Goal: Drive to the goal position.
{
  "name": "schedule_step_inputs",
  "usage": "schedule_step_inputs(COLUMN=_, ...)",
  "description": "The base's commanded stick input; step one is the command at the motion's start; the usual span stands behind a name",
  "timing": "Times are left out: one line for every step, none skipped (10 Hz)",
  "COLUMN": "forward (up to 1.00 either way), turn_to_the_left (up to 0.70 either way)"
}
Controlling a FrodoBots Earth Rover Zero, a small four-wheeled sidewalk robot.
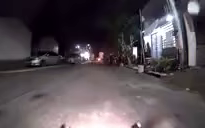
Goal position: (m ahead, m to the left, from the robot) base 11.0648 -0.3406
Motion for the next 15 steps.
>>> schedule_step_inputs(forward=1.00, turn_to_the_left=0.00)
schedule_step_inputs(forward=1.00, turn_to_the_left=0.00)
schedule_step_inputs(forward=1.00, turn_to_the_left=0.00)
schedule_step_inputs(forward=1.00, turn_to_the_left=0.00)
schedule_step_inputs(forward=1.00, turn_to_the_left=0.00)
schedule_step_inputs(forward=1.00, turn_to_the_left=0.00)
schedule_step_inputs(forward=1.00, turn_to_the_left=0.00)
schedule_step_inputs(forward=1.00, turn_to_the_left=0.00)
schedule_step_inputs(forward=1.00, turn_to_the_left=0.00)
schedule_step_inputs(forward=1.00, turn_to_the_left=0.00)
schedule_step_inputs(forward=1.00, turn_to_the_left=0.00)
schedule_step_inputs(forward=1.00, turn_to_the_left=0.00)
schedule_step_inputs(forward=1.00, turn_to_the_left=0.00)
schedule_step_inputs(forward=1.00, turn_to_the_left=0.00)
schedule_step_inputs(forward=1.00, turn_to_the_left=0.00)
